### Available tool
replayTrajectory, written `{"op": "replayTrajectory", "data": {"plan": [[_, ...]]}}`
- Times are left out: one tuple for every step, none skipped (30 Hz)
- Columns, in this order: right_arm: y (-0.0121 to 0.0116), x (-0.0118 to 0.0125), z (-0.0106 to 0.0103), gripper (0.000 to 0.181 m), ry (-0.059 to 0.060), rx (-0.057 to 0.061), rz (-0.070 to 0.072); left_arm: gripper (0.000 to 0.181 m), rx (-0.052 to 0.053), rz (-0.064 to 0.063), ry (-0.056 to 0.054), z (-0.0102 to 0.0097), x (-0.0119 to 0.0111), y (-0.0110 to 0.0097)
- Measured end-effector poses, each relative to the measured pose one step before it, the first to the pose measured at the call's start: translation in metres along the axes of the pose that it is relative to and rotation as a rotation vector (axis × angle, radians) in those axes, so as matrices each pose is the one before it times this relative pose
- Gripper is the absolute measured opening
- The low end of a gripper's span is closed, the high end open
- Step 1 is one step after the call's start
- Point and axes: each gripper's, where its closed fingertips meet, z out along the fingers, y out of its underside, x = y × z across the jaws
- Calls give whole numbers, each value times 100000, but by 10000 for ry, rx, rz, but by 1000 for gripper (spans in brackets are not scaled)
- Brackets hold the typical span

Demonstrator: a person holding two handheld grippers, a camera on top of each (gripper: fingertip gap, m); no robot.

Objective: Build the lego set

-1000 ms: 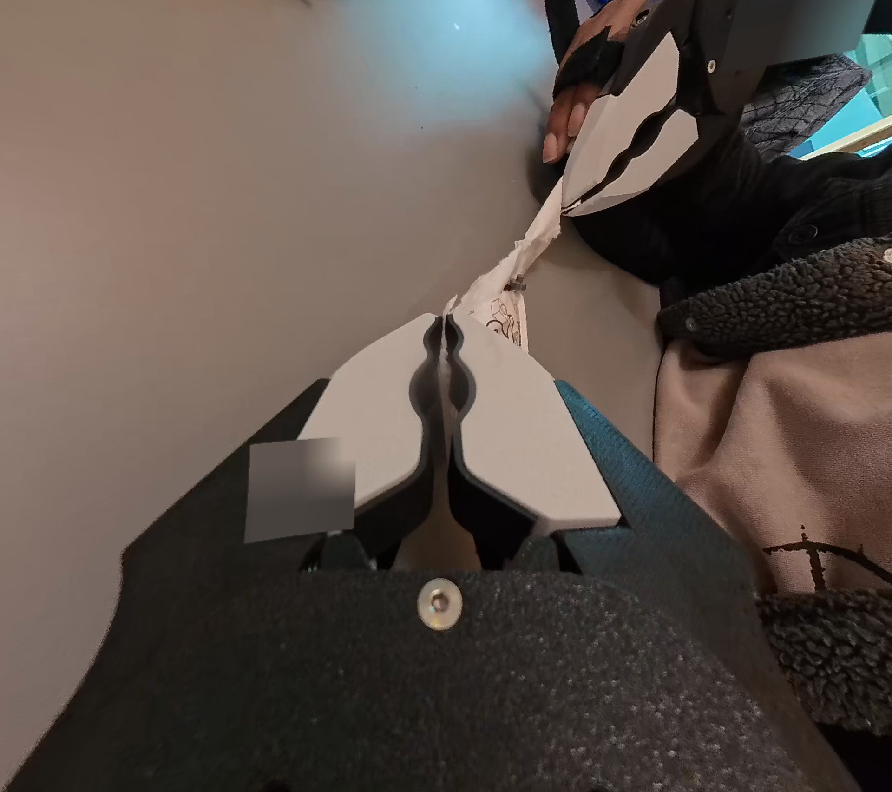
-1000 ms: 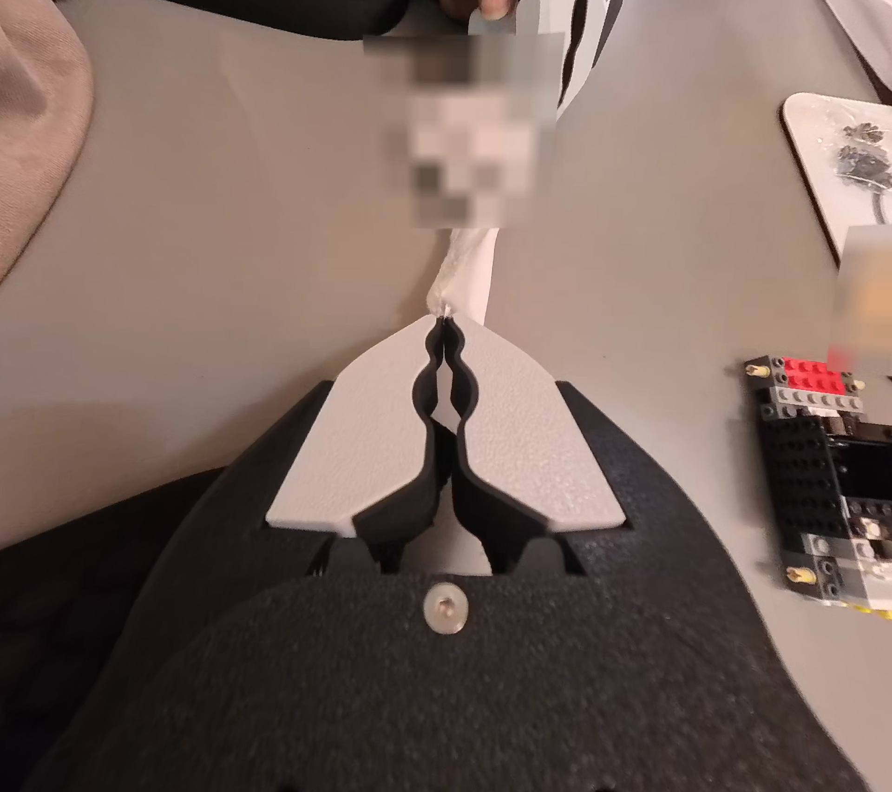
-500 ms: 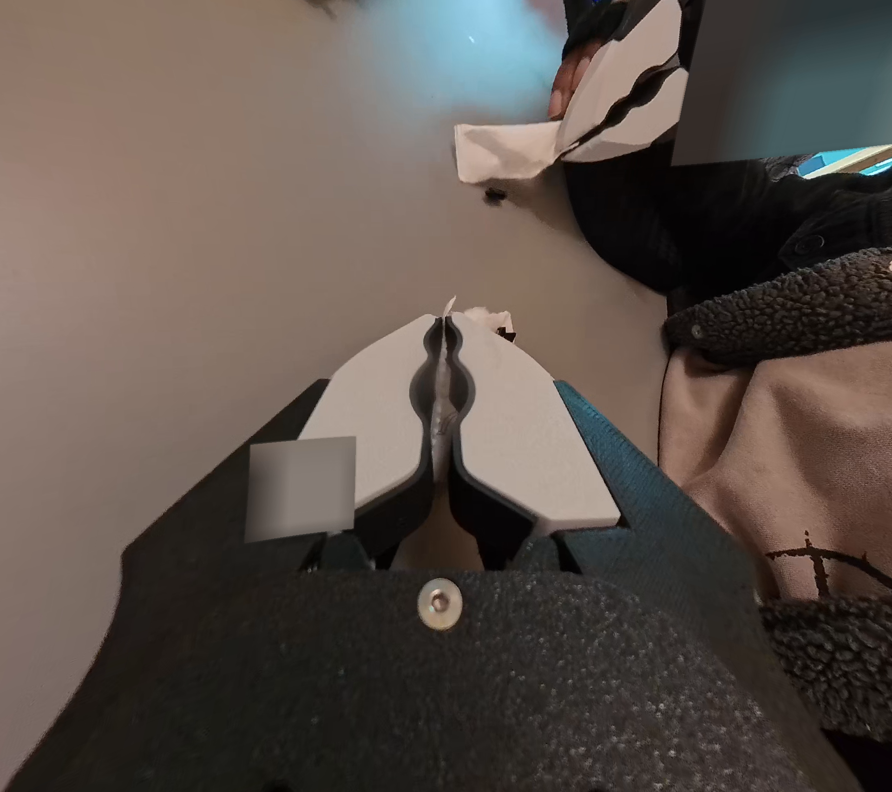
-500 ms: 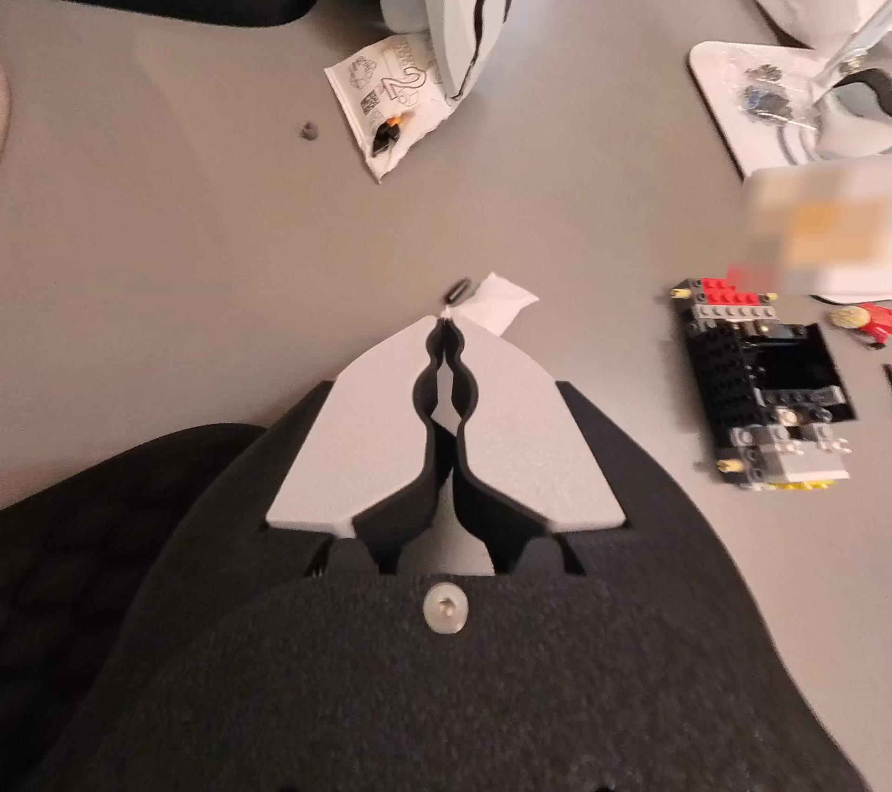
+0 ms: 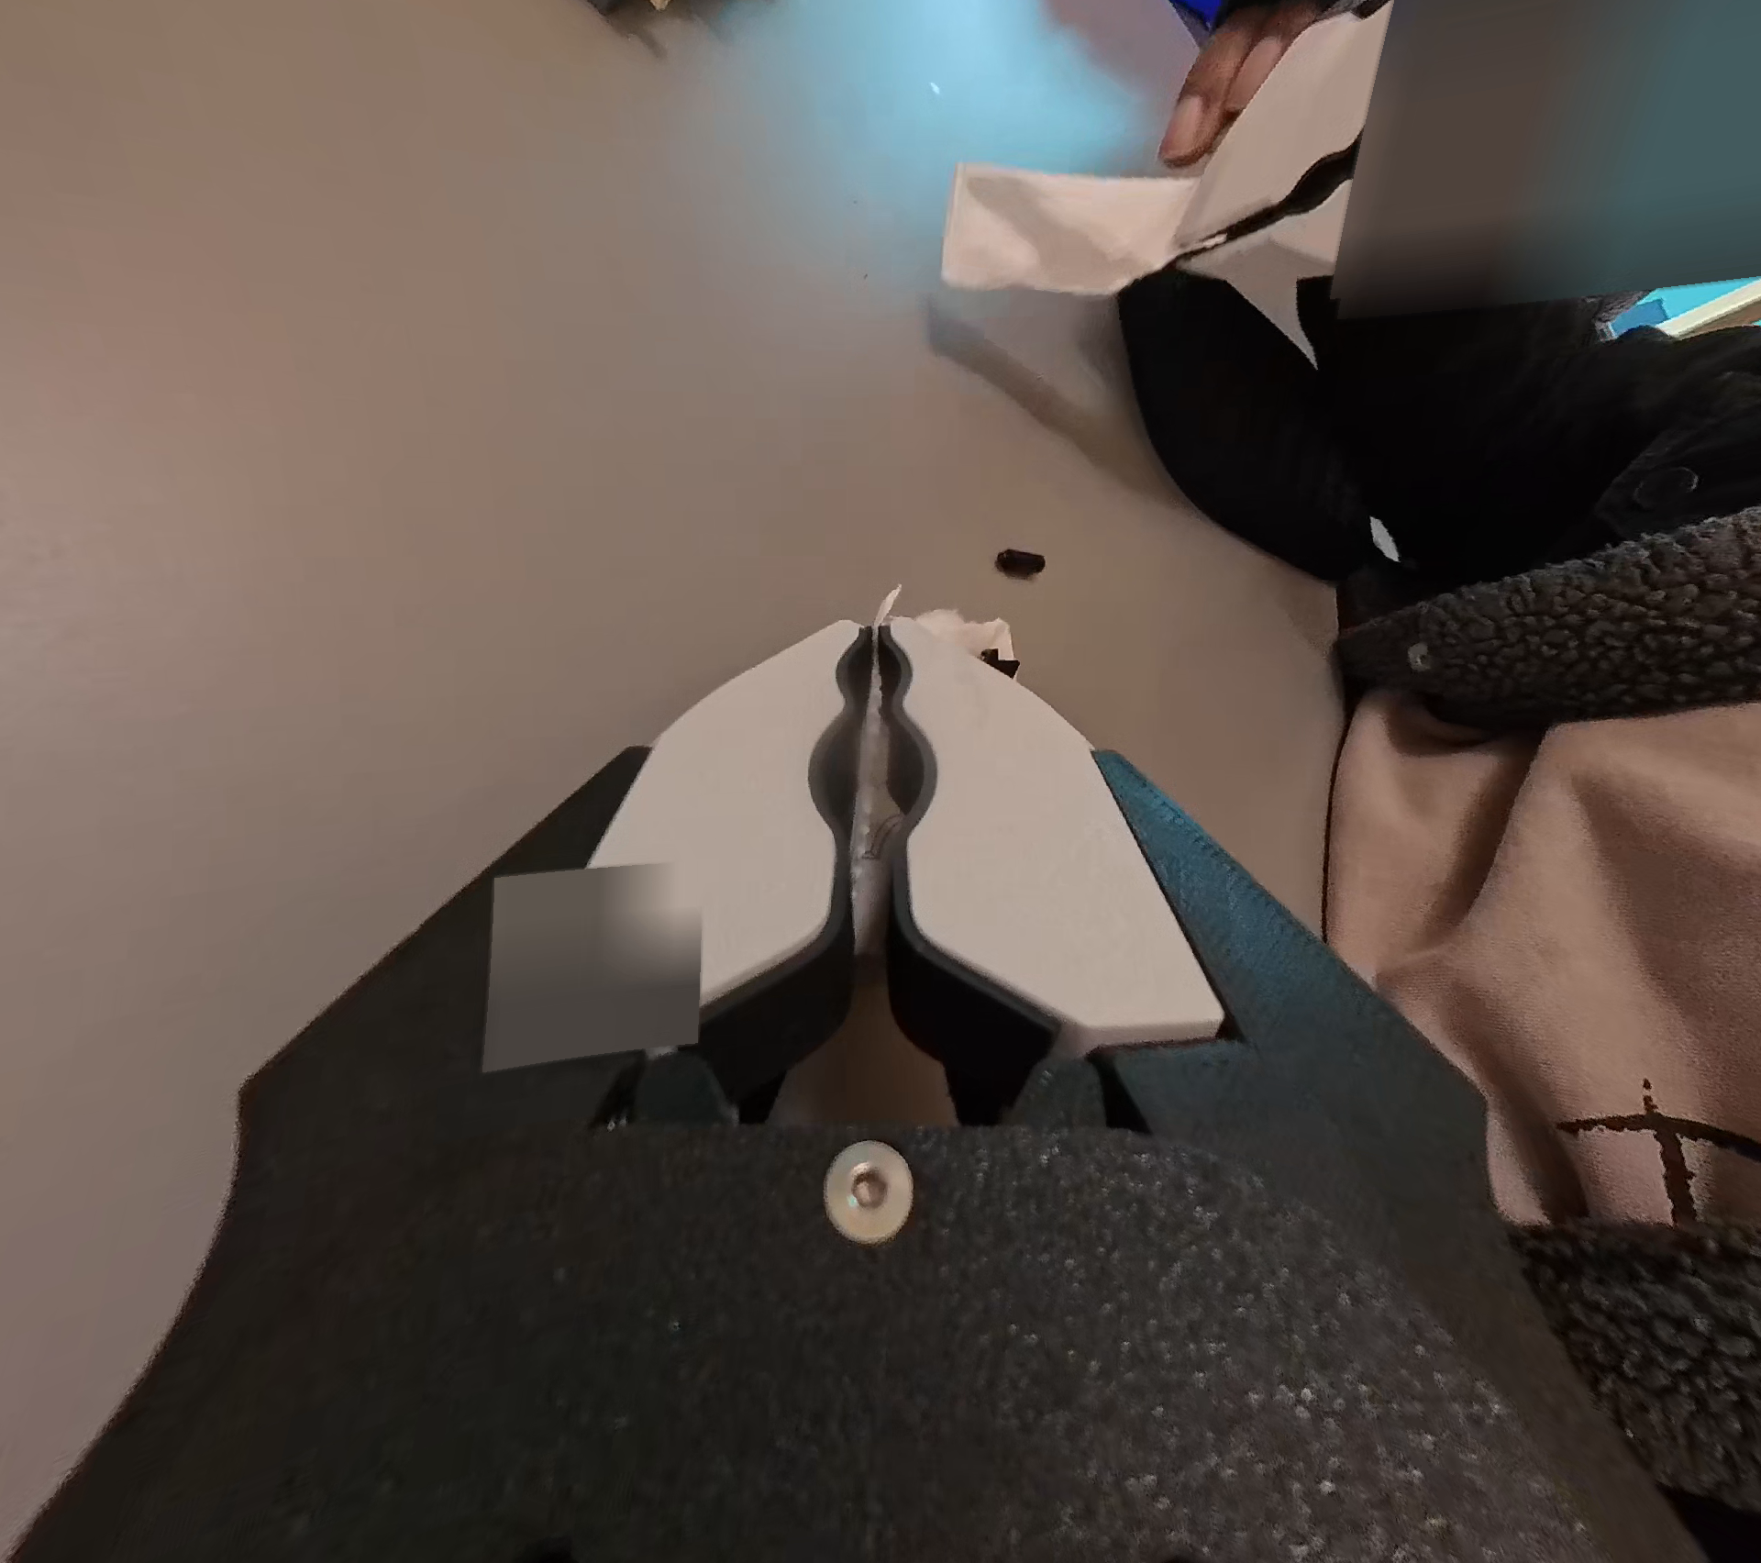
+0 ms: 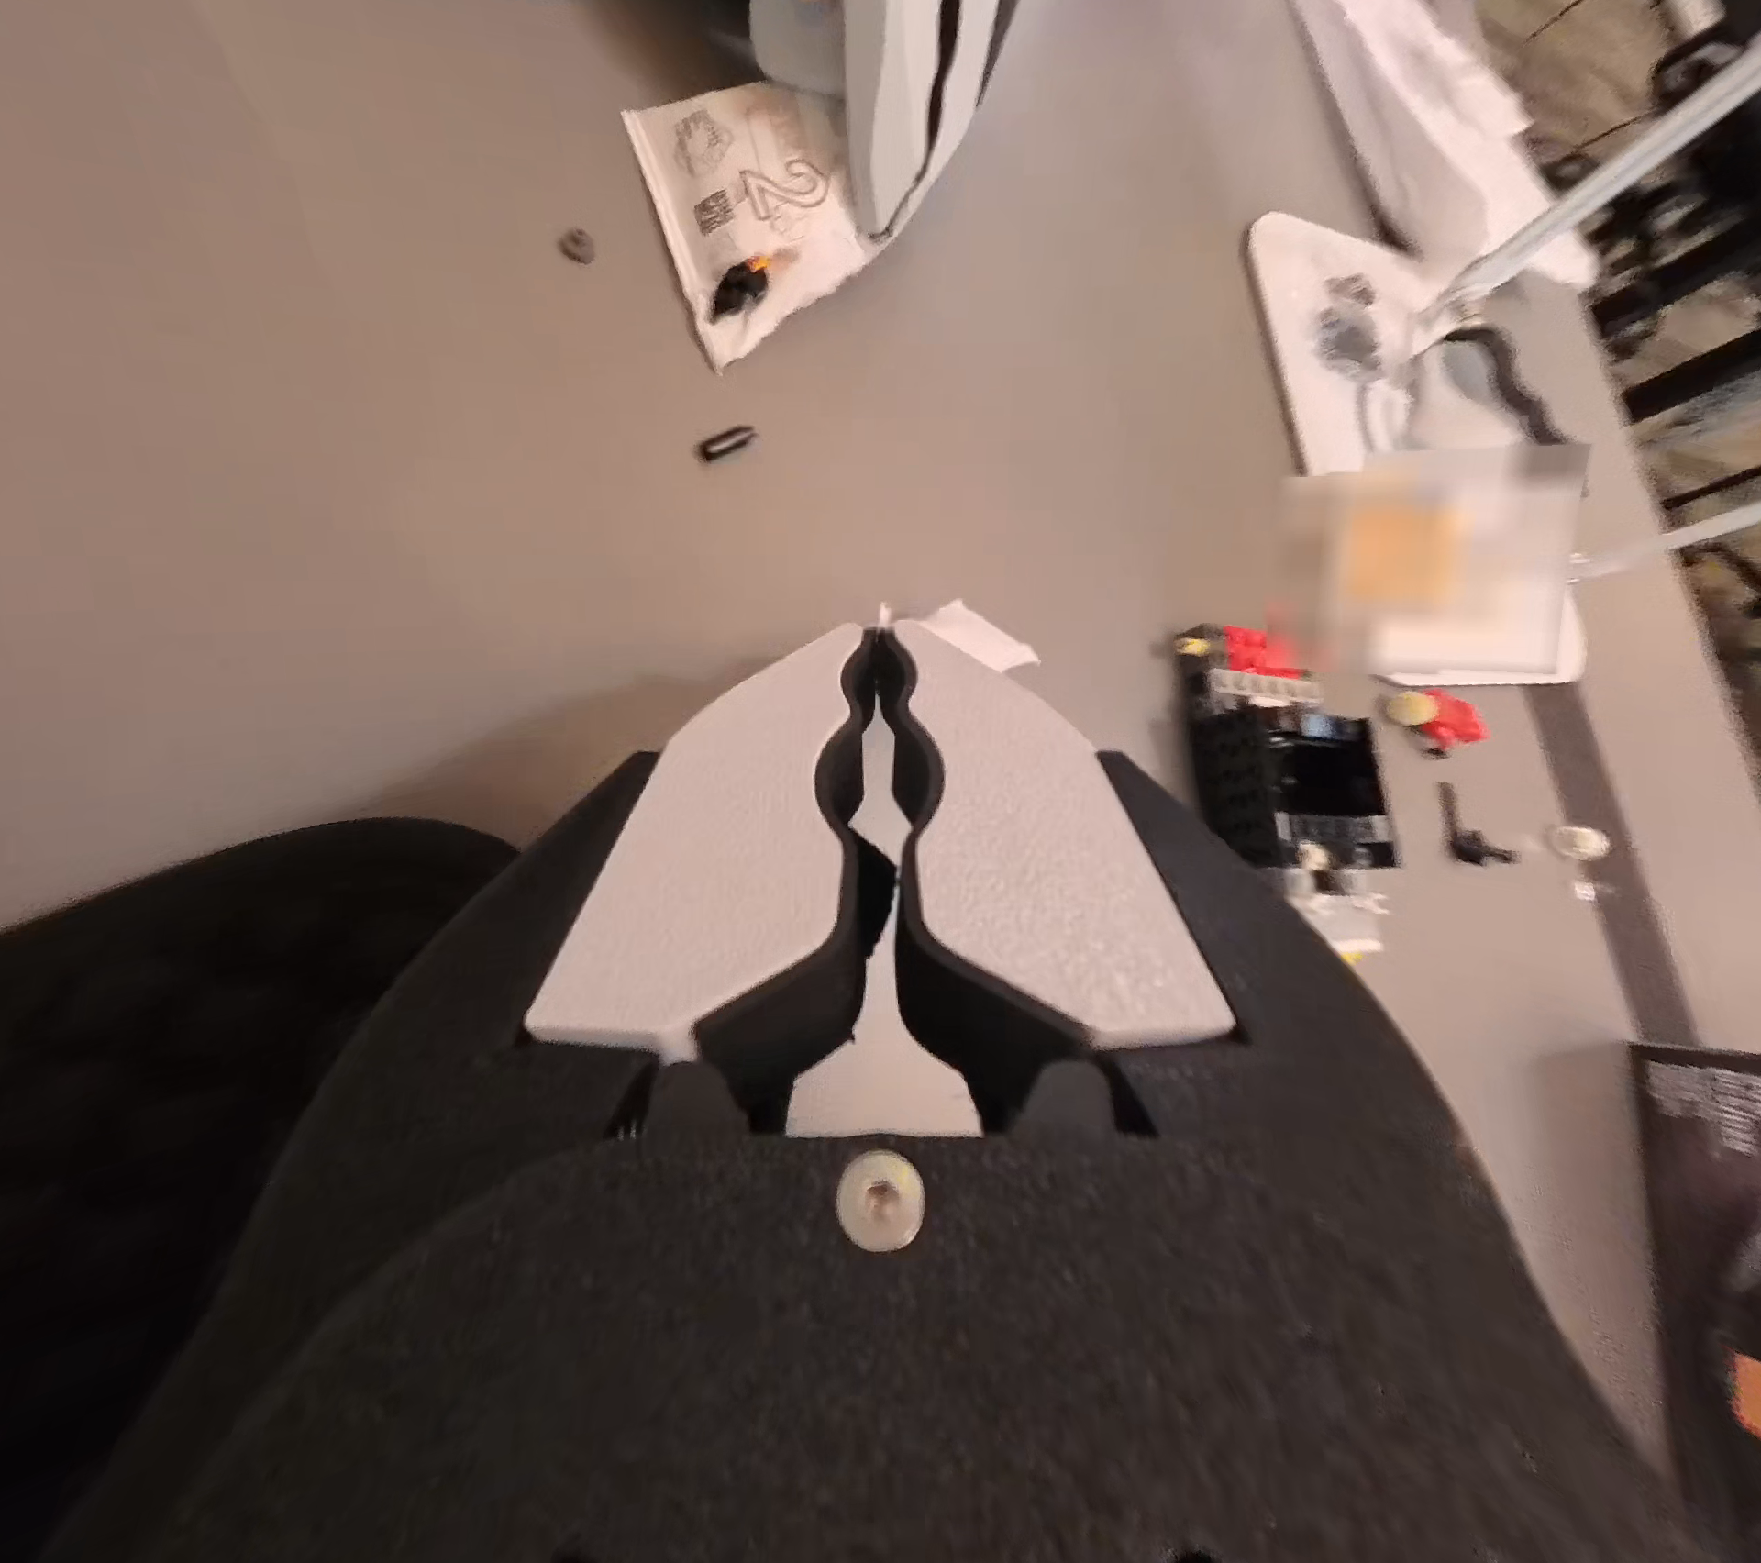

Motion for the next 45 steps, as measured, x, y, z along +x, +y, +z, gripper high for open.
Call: {"op": "replayTrajectory", "data": {"plan": [[-539,386,-351,0,292,235,-131,0,-2,29,-21,13,11,16],[-300,42,-129,0,67,-15,-113,0,-7,23,-5,-1,18,13],[470,-556,271,0,-243,-583,-322,0,-9,14,6,17,18,13],[882,-487,459,0,-118,-880,-527,0,-12,9,13,19,25,10],[456,-163,295,0,97,-522,-511,0,-12,6,12,14,30,17],[-133,82,-2,0,135,-17,-233,0,-4,10,-5,8,5,0],[-139,36,-78,0,-37,7,11,0,1,11,-10,-2,12,17],[135,-212,106,0,-191,-185,-30,0,-1,5,-3,3,3,9],[419,-469,362,0,-262,-366,-205,0,-1,4,-2,3,5,9],[571,-435,474,0,-190,-434,-261,0,-3,0,3,2,-1,-3],[428,-216,407,0,-63,-315,-170,0,-2,-1,2,6,10,4],[106,-88,250,0,-1,-81,-39,0,-1,5,-5,7,-4,2],[-74,-87,112,0,-52,42,51,0,-1,12,-12,1,4,11],[-82,62,35,1,29,49,63,0,-4,14,-16,-2,-1,1],[-73,164,-14,6,84,62,90,0,-9,15,-15,3,4,22],[-99,139,-56,15,32,84,222,0,-6,11,-13,13,0,3],[-100,68,-113,21,-67,102,346,0,-2,6,-11,-3,-1,4],[-105,53,-169,27,-83,135,382,0,5,2,-15,-1,-15,-13],[-94,64,-228,33,-92,174,398,0,18,-5,-28,-19,-42,-24],[-123,53,-282,36,-117,237,440,0,23,-8,-26,-25,-26,-28],[-91,144,-276,38,-90,257,515,0,13,-9,-11,-13,-28,-18],[75,431,-178,38,33,166,618,0,1,-4,-1,1,2,-1],[298,705,-21,38,123,18,701,0,-2,1,3,8,-7,2],[265,547,143,38,-56,6,741,0,-2,-3,9,11,16,-4],[59,595,272,38,-48,64,803,0,0,-10,12,6,1,-10],[-73,354,384,38,-218,102,728,0,4,-13,10,-15,-3,-1],[-14,116,491,38,-368,18,680,0,4,-12,9,-3,-4,-8],[120,160,555,38,-309,-130,552,0,4,-8,7,-5,8,-5],[182,158,568,37,-232,-177,308,0,2,-3,3,-6,-1,-4],[364,99,567,37,-151,-350,97,0,2,-2,4,-10,5,4],[483,-72,558,36,-126,-465,-131,0,3,-8,10,-8,-1,2],[357,-121,466,36,-29,-399,-251,0,2,-14,16,-4,7,-5],[-128,97,118,29,184,-86,-242,0,2,-16,19,-17,10,3],[-104,82,46,25,104,-157,-103,0,2,-16,17,-4,9,-5],[-14,-227,43,19,-142,-184,-83,0,1,-13,13,-5,1,10],[-65,-282,60,8,-94,-84,-301,0,0,-13,15,-6,5,-2],[-110,22,30,2,253,-14,-517,0,-1,-13,16,-2,1,-9],[11,163,-7,0,383,-95,-542,0,0,-8,12,-7,15,-1],[-3,-74,-40,0,129,-77,-345,0,0,-4,9,5,8,7],[-120,-145,-89,0,30,57,-258,0,-4,-2,8,-3,12,6],[-148,7,-136,0,124,100,-238,0,-4,-3,11,1,11,12],[26,95,-138,0,175,-35,-272,0,0,-7,9,2,0,-2],[79,64,-168,0,234,-83,-517,0,2,-9,8,-14,4,-4],[-33,-277,-164,0,60,-21,-593,0,3,-9,9,-4,-6,-6],[-144,-226,-192,0,118,-2,-499,0,2,-8,8,-2,3,3]]}}
